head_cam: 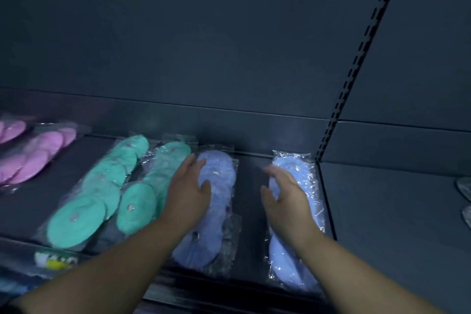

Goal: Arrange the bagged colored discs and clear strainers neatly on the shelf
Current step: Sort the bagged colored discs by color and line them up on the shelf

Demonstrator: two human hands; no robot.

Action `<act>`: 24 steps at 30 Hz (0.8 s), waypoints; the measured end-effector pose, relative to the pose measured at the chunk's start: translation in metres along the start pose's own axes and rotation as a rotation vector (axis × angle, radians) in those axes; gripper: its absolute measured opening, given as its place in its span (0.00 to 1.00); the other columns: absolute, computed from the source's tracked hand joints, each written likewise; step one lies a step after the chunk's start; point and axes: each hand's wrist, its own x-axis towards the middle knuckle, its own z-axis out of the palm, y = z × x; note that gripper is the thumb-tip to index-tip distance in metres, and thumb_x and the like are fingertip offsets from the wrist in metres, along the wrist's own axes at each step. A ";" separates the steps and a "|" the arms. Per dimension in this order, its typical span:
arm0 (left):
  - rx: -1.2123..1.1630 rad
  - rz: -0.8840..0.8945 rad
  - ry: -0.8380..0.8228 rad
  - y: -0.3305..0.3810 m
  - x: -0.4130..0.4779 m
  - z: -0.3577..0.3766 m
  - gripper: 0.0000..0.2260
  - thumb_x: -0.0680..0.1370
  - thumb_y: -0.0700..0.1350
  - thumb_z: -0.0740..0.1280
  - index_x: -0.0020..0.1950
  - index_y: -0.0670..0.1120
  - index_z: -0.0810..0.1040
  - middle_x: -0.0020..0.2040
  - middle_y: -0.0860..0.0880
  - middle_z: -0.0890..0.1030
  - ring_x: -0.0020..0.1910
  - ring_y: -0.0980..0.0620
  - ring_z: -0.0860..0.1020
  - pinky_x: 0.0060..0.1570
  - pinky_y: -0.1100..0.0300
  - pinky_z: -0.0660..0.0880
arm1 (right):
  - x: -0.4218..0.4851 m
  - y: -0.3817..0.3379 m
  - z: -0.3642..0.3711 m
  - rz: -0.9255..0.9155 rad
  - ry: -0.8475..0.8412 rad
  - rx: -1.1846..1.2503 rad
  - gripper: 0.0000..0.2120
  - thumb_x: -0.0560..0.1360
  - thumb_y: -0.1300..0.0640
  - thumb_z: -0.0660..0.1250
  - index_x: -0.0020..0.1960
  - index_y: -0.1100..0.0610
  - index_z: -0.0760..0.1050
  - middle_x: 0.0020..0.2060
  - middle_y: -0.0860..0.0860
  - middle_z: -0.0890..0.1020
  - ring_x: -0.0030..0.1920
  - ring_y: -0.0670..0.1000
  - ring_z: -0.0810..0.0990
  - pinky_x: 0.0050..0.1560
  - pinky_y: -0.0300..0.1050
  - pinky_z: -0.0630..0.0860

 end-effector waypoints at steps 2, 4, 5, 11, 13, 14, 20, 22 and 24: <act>0.171 0.023 0.013 -0.025 0.004 -0.014 0.23 0.72 0.45 0.58 0.67 0.43 0.75 0.73 0.41 0.67 0.71 0.42 0.67 0.71 0.47 0.62 | -0.007 -0.008 0.015 -0.031 -0.079 -0.037 0.19 0.76 0.61 0.65 0.67 0.55 0.72 0.68 0.49 0.72 0.68 0.47 0.69 0.60 0.21 0.55; 0.346 0.029 -0.047 -0.044 0.008 -0.026 0.22 0.75 0.46 0.57 0.69 0.47 0.73 0.75 0.44 0.64 0.74 0.43 0.63 0.72 0.44 0.58 | -0.014 -0.015 0.029 -0.034 -0.145 -0.068 0.20 0.76 0.59 0.65 0.68 0.55 0.72 0.69 0.49 0.71 0.68 0.47 0.69 0.60 0.25 0.57; 0.404 0.021 -0.090 -0.054 0.009 -0.029 0.21 0.78 0.46 0.57 0.71 0.50 0.71 0.76 0.47 0.61 0.75 0.45 0.60 0.74 0.45 0.53 | -0.016 -0.017 0.036 -0.033 -0.170 -0.085 0.21 0.76 0.57 0.66 0.68 0.55 0.71 0.69 0.49 0.70 0.69 0.47 0.68 0.60 0.24 0.57; 0.412 0.115 -0.190 -0.088 0.032 -0.046 0.25 0.80 0.46 0.56 0.77 0.52 0.56 0.77 0.50 0.60 0.75 0.49 0.59 0.73 0.48 0.52 | -0.029 -0.035 0.079 -0.011 -0.147 -0.324 0.31 0.72 0.35 0.56 0.72 0.47 0.65 0.75 0.46 0.60 0.75 0.48 0.56 0.75 0.42 0.51; 0.385 0.146 -0.270 -0.097 0.041 -0.046 0.28 0.80 0.49 0.56 0.79 0.53 0.48 0.77 0.49 0.61 0.75 0.50 0.59 0.73 0.50 0.54 | -0.032 -0.043 0.092 0.000 -0.130 -0.441 0.37 0.68 0.30 0.46 0.73 0.44 0.62 0.76 0.45 0.57 0.76 0.48 0.52 0.76 0.47 0.46; 0.404 0.168 -0.315 -0.101 0.043 -0.045 0.27 0.81 0.51 0.54 0.78 0.54 0.48 0.77 0.50 0.60 0.75 0.51 0.58 0.73 0.50 0.54 | -0.033 -0.045 0.099 0.007 -0.133 -0.482 0.38 0.68 0.30 0.44 0.73 0.43 0.61 0.76 0.44 0.56 0.76 0.48 0.51 0.75 0.49 0.44; 0.533 0.307 -0.368 -0.124 0.048 -0.045 0.21 0.82 0.53 0.50 0.76 0.57 0.57 0.78 0.57 0.54 0.76 0.53 0.54 0.73 0.52 0.52 | -0.037 -0.043 0.116 0.094 -0.157 -0.568 0.42 0.65 0.27 0.39 0.75 0.42 0.58 0.76 0.42 0.57 0.76 0.46 0.53 0.75 0.52 0.42; 0.534 0.317 -0.352 -0.132 0.051 -0.050 0.21 0.82 0.52 0.50 0.76 0.56 0.57 0.78 0.56 0.55 0.76 0.52 0.55 0.73 0.52 0.53 | -0.037 -0.045 0.117 0.116 -0.161 -0.542 0.42 0.65 0.26 0.40 0.74 0.42 0.58 0.76 0.41 0.57 0.75 0.44 0.54 0.75 0.51 0.42; 0.508 0.315 -0.345 -0.139 0.053 -0.056 0.21 0.82 0.52 0.51 0.76 0.55 0.58 0.78 0.55 0.56 0.76 0.51 0.56 0.73 0.51 0.54 | -0.036 -0.047 0.120 0.125 -0.166 -0.519 0.41 0.65 0.26 0.41 0.74 0.42 0.58 0.76 0.41 0.57 0.75 0.43 0.54 0.75 0.50 0.43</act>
